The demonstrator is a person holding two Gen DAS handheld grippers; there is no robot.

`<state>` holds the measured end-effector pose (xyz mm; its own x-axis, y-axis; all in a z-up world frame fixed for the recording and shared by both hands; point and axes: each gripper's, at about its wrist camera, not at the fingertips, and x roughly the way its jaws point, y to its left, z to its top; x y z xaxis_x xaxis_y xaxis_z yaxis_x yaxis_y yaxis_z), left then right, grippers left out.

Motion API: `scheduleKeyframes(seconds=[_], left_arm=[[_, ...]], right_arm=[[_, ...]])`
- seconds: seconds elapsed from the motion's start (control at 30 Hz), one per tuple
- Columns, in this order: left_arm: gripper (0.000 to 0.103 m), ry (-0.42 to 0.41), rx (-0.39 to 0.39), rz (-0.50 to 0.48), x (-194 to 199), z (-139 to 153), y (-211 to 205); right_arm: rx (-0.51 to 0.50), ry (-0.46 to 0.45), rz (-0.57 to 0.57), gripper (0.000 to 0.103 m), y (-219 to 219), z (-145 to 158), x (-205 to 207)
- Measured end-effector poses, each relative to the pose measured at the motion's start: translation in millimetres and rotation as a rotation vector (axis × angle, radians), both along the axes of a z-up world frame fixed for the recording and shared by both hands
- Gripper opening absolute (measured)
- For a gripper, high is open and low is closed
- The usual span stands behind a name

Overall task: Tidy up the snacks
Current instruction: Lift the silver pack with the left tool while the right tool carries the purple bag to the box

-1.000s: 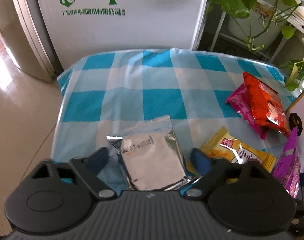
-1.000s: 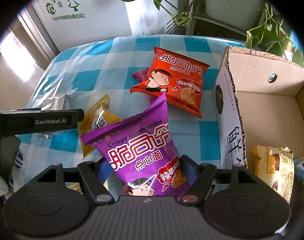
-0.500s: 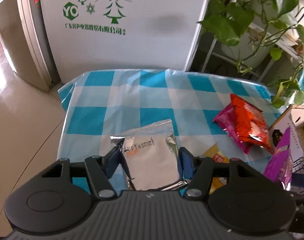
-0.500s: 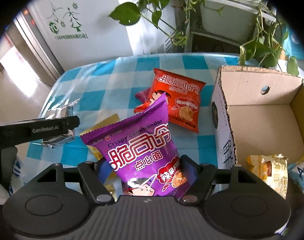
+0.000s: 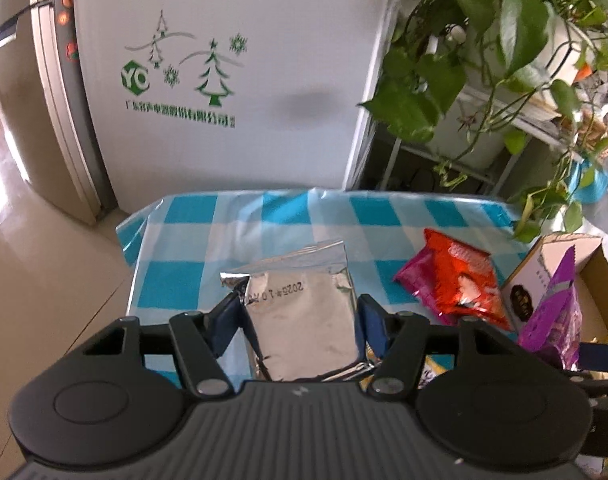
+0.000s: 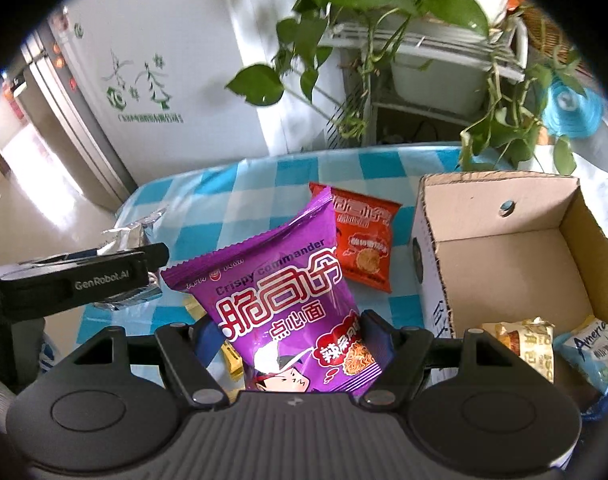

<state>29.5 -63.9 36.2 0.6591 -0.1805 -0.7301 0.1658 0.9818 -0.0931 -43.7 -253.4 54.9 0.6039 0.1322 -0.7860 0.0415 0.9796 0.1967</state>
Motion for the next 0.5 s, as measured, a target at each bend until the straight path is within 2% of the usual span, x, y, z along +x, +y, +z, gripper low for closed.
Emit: scheduleKeyframes(seconds=[0.2,0.5], left_arm=[[0.062,-0.028,-0.007,-0.020,-4,7,-9],[0.062,-0.059,-0.022,-0.053,-12,15,-26]], right_arm=[[0.017,-0.055,-0.034,0.078,-12,16,-11],[0.011,-0.087,-0.072,0.078,-28,23,-15]])
